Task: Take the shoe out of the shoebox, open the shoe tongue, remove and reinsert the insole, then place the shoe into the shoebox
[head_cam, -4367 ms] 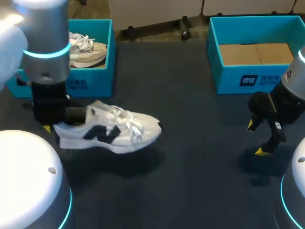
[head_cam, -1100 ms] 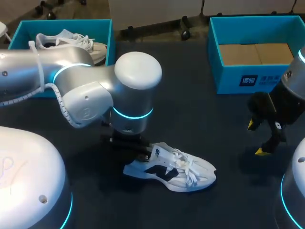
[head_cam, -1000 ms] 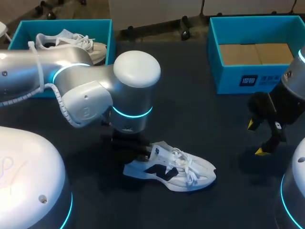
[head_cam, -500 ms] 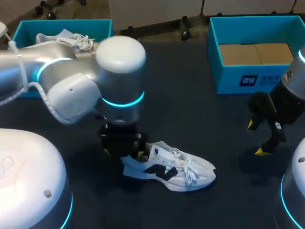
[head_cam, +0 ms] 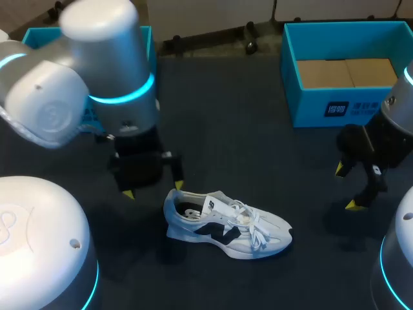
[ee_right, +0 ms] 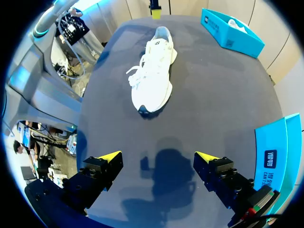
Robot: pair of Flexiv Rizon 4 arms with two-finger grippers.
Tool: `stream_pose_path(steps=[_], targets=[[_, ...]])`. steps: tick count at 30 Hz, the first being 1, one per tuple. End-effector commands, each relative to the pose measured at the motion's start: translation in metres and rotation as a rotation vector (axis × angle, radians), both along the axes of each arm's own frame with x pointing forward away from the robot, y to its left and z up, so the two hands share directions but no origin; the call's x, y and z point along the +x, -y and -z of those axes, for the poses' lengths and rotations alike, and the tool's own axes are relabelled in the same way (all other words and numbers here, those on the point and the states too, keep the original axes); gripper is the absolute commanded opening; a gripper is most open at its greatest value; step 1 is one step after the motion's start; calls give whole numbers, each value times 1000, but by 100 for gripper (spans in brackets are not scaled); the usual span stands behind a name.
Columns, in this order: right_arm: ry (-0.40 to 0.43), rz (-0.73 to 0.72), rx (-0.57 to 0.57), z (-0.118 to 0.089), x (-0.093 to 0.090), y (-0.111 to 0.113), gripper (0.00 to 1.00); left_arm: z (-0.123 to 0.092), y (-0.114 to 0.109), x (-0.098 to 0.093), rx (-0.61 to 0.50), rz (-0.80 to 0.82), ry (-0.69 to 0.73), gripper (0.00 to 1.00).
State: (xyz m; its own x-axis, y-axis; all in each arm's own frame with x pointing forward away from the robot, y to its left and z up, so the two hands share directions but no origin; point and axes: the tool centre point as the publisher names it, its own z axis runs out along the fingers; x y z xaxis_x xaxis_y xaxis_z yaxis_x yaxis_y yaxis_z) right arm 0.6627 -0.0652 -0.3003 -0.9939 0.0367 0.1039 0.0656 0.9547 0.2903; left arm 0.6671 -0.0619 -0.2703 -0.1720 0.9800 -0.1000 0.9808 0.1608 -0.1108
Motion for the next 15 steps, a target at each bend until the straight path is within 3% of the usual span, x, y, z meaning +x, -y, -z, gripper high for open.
stream_pose_path(steps=[1, 4, 6, 15], targets=[[1, 0, 0, 1, -1, 0, 100, -15, -33, 4, -220, -135, -125, 100], [1, 0, 0, 1, -1, 0, 100, -13, -42, 6, -289, -253, -234, 100], [1, 0, 0, 1, -1, 0, 100, -10, -46, 9, -233, -321, -296, 100], [1, 0, 0, 1, -1, 0, 100, -10, -46, 9, -233, -321, -296, 100]])
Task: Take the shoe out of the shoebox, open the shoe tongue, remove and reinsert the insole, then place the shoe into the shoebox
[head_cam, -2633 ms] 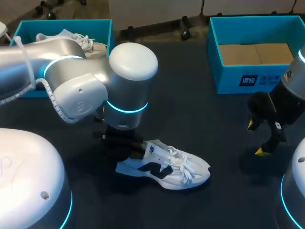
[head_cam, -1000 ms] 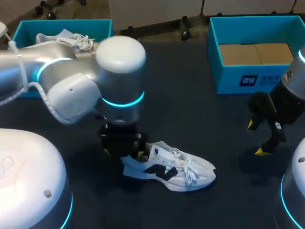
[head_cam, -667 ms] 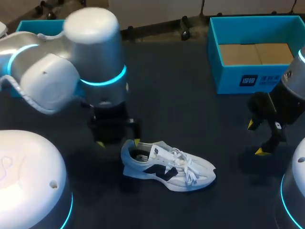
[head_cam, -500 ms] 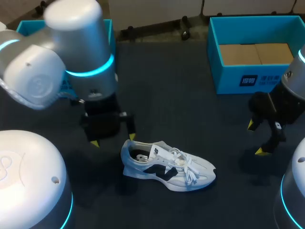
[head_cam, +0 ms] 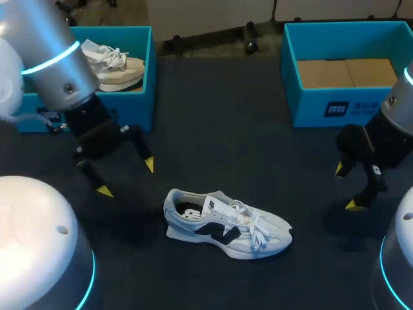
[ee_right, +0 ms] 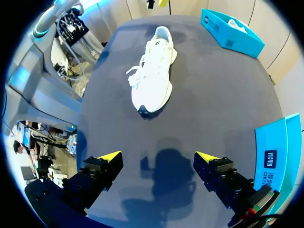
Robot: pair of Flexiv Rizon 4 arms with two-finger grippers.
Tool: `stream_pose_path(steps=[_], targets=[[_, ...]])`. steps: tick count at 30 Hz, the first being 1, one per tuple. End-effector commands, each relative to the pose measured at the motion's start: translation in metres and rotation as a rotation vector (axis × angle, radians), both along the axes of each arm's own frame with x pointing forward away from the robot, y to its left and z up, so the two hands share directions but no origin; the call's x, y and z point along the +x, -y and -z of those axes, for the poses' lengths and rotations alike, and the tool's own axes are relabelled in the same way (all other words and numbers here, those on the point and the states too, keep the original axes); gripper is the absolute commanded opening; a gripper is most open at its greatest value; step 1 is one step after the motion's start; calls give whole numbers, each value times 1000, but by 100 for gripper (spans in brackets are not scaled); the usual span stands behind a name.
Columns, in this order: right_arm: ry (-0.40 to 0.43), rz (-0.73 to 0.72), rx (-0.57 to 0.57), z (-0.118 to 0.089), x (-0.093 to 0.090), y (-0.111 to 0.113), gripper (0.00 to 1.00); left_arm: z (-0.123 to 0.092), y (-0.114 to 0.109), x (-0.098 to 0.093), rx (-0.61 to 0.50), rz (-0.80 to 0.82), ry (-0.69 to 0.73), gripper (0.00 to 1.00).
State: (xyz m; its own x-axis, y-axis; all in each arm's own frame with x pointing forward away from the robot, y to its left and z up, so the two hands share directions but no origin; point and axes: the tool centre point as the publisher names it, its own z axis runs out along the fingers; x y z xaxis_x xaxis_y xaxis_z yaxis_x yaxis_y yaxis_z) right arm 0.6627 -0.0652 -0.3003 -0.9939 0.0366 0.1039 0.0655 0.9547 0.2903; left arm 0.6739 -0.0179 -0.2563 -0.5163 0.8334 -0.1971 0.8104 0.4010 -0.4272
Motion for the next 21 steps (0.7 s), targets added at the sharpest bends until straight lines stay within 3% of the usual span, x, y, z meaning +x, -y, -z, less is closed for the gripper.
stream_pose_path(steps=[1, 4, 7, 11, 21], targets=[[1, 0, 0, 1, -1, 0, 100, 4, -2, 3, -24, 3, -12, 100], [1, 0, 0, 1, -1, 0, 100, 4, -2, 3, -24, 3, -12, 100], [1, 0, 0, 1, -1, 0, 100, 18, -13, 13, -55, -170, -154, 100], [1, 0, 0, 1, -1, 0, 100, 27, -19, 20, -88, -324, -210, 100], [1, 0, 0, 1, -1, 0, 100, 41, -39, 18, -327, -564, -291, 100]])
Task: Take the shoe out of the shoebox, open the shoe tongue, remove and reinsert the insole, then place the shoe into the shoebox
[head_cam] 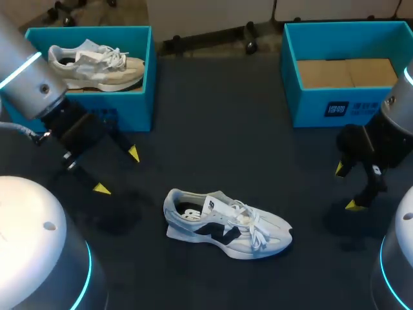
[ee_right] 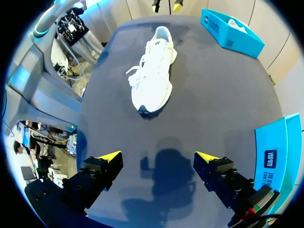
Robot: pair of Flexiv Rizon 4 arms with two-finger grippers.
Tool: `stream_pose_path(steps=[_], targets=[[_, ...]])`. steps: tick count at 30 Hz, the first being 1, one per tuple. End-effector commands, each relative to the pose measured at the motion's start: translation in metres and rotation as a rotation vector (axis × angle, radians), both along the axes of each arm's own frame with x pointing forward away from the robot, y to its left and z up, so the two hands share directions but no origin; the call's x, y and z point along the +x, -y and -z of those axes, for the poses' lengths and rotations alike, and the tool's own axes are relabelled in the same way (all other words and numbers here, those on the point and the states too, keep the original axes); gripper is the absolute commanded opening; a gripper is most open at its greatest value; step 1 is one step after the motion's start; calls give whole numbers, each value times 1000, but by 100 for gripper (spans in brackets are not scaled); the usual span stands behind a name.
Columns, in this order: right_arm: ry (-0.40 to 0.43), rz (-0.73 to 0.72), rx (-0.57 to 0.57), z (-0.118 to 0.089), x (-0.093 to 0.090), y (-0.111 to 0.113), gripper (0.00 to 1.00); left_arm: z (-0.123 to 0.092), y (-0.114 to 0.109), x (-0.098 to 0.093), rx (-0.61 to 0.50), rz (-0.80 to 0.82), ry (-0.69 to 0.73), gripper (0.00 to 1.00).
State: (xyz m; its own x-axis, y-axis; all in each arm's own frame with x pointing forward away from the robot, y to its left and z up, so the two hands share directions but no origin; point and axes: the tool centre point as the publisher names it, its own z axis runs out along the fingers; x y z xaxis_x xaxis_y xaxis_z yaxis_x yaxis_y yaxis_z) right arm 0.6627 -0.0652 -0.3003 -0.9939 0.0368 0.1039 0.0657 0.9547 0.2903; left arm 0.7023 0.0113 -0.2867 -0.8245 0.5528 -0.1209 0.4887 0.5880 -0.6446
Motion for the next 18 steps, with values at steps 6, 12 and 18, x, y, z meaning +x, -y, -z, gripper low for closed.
stream_pose_path(steps=[6, 12, 18], targets=[[1, 0, 0, 1, -1, 0, 100, 20, -10, -18, -242, -299, -33, 100], [1, 0, 0, 1, -1, 0, 100, 36, -15, -23, -285, -321, -75, 100], [1, 0, 0, 1, -1, 0, 100, 45, -19, -18, -318, -327, -151, 100]])
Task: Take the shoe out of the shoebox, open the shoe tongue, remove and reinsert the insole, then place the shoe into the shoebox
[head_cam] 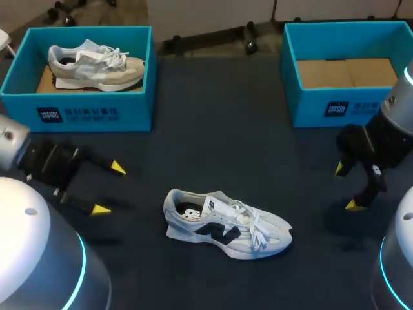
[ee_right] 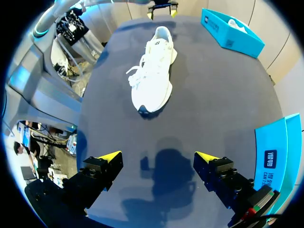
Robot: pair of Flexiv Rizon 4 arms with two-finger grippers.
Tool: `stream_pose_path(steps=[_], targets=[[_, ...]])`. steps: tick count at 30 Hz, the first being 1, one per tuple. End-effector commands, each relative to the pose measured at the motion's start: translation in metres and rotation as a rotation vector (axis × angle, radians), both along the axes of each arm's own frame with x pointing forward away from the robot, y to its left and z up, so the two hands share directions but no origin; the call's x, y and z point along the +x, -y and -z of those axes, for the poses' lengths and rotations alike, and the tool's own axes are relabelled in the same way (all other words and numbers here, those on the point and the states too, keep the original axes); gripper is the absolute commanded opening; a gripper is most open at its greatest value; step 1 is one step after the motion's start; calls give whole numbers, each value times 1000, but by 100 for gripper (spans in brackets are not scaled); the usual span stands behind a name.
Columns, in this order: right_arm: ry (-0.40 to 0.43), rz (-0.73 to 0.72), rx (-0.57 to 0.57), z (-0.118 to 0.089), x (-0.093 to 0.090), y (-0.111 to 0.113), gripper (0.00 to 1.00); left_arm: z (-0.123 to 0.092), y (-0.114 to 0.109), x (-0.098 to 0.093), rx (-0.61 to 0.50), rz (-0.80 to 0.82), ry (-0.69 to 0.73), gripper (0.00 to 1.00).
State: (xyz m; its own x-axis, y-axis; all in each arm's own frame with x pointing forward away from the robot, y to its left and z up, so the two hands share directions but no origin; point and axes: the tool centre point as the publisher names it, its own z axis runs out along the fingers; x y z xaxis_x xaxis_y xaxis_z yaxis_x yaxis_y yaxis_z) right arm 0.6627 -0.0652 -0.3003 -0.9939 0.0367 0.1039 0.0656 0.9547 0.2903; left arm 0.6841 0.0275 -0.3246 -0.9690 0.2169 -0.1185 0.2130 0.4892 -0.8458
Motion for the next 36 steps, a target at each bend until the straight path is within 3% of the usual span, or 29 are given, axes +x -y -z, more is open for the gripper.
stream_pose_path(steps=[1, 11, 14, 17, 20, 25, 36], targets=[[1, 0, 0, 1, -1, 0, 100, 7, -3, 0, -36, 4, -20, 100], [1, 0, 0, 1, -1, 0, 100, 7, -3, 0, -36, 4, -20, 100], [1, 0, 0, 1, -1, 0, 100, 17, -4, -7, -110, 43, -65, 100], [1, 0, 0, 1, -1, 0, 100, 29, -4, -1, -161, 75, -128, 100], [1, 0, 0, 1, -1, 0, 100, 42, -9, 9, -244, 47, -161, 100], [1, 0, 0, 1, -1, 0, 100, 50, -20, 7, -356, -7, -170, 100], [1, 0, 0, 1, -1, 0, 100, 72, -28, -2, -386, -121, -203, 100]])
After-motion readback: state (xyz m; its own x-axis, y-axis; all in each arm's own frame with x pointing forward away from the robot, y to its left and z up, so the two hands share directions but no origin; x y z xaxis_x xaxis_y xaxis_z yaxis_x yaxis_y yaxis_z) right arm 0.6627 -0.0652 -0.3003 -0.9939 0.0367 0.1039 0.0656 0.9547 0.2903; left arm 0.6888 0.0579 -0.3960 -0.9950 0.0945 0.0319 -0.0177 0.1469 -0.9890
